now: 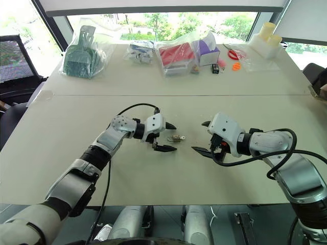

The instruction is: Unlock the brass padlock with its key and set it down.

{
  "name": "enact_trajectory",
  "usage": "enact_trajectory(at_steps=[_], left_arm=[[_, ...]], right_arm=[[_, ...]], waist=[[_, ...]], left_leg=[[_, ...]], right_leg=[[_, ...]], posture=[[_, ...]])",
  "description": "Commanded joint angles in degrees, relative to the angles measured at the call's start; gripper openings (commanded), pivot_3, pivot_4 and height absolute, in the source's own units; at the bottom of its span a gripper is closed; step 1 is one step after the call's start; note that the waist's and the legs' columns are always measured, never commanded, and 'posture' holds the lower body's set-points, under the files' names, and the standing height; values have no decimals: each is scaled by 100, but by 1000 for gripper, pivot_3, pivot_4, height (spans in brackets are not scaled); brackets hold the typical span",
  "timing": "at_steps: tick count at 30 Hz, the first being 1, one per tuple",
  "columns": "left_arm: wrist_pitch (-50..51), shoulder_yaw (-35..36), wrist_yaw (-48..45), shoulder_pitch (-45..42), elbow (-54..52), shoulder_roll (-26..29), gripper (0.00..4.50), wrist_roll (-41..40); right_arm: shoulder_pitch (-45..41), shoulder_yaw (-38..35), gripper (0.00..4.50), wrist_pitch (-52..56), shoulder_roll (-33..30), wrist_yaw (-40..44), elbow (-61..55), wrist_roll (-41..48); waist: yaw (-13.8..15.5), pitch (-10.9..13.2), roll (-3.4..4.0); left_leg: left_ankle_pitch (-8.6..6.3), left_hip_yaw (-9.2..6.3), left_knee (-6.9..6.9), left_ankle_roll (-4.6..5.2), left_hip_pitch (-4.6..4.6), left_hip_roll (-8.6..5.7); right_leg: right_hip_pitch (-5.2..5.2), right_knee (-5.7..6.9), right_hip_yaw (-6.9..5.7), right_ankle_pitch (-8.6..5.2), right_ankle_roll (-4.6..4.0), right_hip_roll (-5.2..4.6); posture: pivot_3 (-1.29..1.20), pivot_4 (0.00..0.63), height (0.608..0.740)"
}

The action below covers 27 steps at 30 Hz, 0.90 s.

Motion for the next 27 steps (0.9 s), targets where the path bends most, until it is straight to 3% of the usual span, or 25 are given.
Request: enact_trajectory(at_steps=[1, 9, 10, 16, 27], left_arm=[[-12, -29, 148, 113, -142, -37, 4482, 133], [58, -53, 156, 186, -310, 63, 917, 181], [91, -37, 139, 172, -352, 83, 730, 172], [104, 128, -1, -150, -467, 186, 742, 60], [409, 520, -1047, -1166, -474, 435, 742, -594]], right_arm=[[-89, -68, 4500, -121, 31, -17, -125, -36], [-152, -22, 4500, -180, 39, 0, -69, -81], [-160, -16, 4500, -190, 41, 7, -58, -87], [-368, 246, 4500, -621, 208, -169, 89, -507], [-777, 1379, 4500, -3674, 599, -1303, 926, -3334]], waist=[[4, -1, 0], [-9, -1, 0], [-9, -1, 0], [-22, -1, 0], [-23, -1, 0]], left_leg=[[0, 0, 0, 0, 1, 0], [0, 0, 1, 0, 6, 0], [0, -1, 1, 0, 6, 0], [0, 1, 1, 0, 6, 1], [0, 12, 1, 0, -2, -5]], right_leg=[[1, 0, 0, 0, 0, 0], [4, 2, 0, 1, -2, 0], [4, 2, 0, 1, -2, 0], [3, 3, 0, 1, -2, 1], [-4, 3, -2, 1, 3, 3]], posture=[[0, 150, 740], [0, 150, 740], [0, 150, 740], [0, 150, 740], [0, 150, 740]])
